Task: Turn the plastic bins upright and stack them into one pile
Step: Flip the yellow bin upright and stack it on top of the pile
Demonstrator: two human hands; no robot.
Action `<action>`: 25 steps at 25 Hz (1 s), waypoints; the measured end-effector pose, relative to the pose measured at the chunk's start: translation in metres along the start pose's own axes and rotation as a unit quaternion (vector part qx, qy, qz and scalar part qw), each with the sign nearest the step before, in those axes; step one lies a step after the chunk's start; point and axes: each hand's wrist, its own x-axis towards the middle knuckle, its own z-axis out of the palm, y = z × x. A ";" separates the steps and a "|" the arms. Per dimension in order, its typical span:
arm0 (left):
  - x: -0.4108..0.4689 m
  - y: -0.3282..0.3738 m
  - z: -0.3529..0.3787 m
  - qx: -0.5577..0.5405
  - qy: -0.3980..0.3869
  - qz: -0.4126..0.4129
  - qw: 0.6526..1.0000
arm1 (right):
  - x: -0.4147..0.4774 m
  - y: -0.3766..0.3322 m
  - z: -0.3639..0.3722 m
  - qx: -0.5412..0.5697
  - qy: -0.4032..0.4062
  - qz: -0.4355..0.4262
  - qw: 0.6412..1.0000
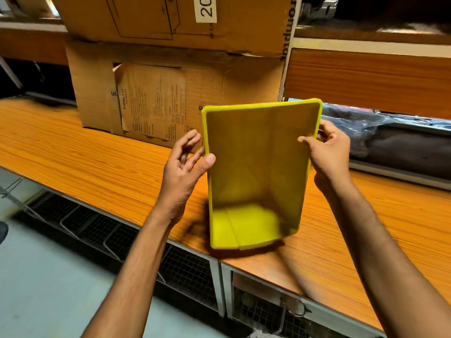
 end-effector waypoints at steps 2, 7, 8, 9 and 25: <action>-0.011 -0.011 0.005 0.068 0.003 0.021 0.997 | 0.004 0.004 -0.004 0.039 0.038 0.060 0.997; -0.025 -0.025 0.026 0.176 0.027 0.107 0.978 | 0.004 0.030 -0.009 0.114 0.083 0.170 0.975; -0.025 -0.026 0.033 0.201 0.036 0.131 0.970 | 0.004 0.037 -0.008 0.129 0.085 0.180 0.971; -0.024 -0.025 0.039 0.224 0.045 0.150 0.962 | 0.004 0.043 -0.008 0.124 0.078 0.188 0.971; 0.021 -0.115 -0.016 0.143 0.082 -0.121 0.979 | -0.102 -0.014 0.044 -0.174 -0.102 0.035 0.979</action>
